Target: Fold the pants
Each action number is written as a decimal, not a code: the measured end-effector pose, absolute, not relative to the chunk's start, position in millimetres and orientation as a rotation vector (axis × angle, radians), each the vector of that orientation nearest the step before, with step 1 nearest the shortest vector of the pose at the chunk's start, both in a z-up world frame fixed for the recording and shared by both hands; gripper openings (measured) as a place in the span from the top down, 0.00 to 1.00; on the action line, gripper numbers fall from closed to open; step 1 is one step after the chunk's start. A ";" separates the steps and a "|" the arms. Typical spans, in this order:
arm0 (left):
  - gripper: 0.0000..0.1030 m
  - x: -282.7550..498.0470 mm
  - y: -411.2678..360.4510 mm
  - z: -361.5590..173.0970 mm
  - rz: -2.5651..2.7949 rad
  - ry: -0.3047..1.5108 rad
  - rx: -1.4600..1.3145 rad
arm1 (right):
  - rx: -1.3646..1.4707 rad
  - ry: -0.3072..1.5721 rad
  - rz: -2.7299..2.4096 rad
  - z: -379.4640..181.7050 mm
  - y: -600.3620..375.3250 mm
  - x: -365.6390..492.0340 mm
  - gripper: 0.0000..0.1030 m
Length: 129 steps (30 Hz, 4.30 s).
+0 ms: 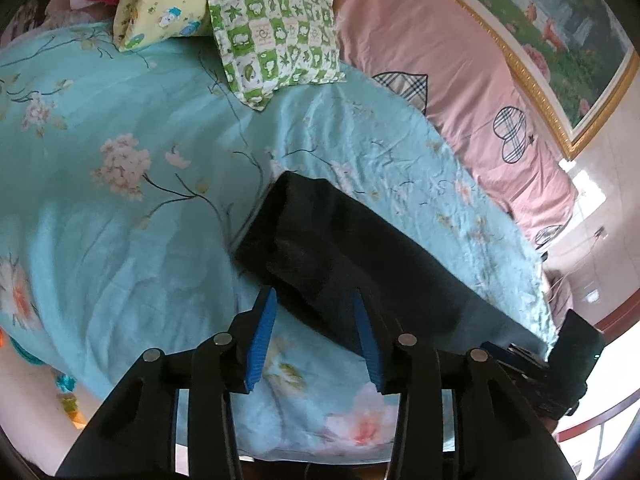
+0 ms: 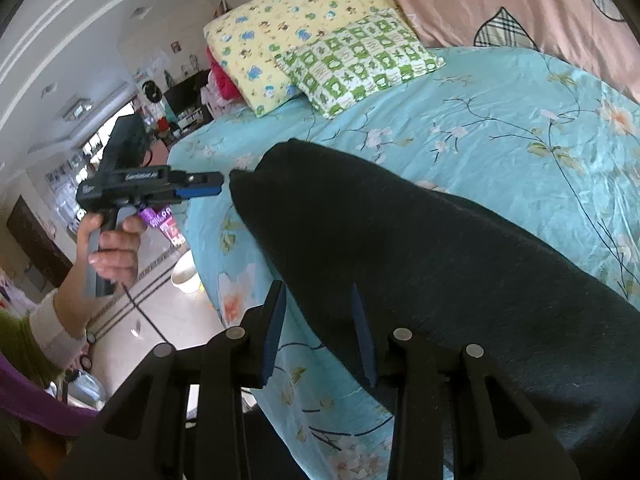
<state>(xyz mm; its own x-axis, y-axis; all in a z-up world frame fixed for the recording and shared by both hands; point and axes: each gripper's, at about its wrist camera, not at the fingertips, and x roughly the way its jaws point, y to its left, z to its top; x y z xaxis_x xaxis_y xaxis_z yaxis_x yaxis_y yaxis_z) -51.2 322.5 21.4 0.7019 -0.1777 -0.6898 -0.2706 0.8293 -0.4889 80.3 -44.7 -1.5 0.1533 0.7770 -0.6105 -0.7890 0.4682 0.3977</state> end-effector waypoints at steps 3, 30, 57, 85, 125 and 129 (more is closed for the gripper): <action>0.59 -49.7 316.6 21.8 0.072 0.809 -0.594 | 0.010 0.864 1.109 0.2 -47.2 85.6 0.65; 0.58 -31.0 329.3 -11.8 0.125 0.852 -0.679 | 0.148 1.009 0.873 -0.7 -36.3 212.7 0.65; 0.87 2.9 310.3 -9.2 0.094 0.804 -0.570 | -0.321 1.066 1.001 -7.2 12.9 208.8 0.90; 0.52 -8.0 326.8 19.0 0.166 0.752 -0.414 | 0.038 0.872 0.691 1.0 -32.0 202.5 0.90; 0.41 89.2 -13.1 35.5 -0.543 0.921 -0.020 | 0.504 0.743 0.200 2.1 -324.1 24.3 0.51; 0.40 100.3 -40.5 40.7 -0.602 0.922 0.023 | 0.565 0.747 0.123 -2.0 -343.7 15.9 0.44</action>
<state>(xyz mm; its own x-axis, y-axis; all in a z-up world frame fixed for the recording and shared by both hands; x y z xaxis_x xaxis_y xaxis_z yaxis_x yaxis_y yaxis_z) 100.3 -40.5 40.7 0.4525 -0.4782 -0.7527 0.4974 0.8359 -0.2320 15.9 -343.7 -2.0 0.7338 0.3012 -0.6090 0.0903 0.8452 0.5268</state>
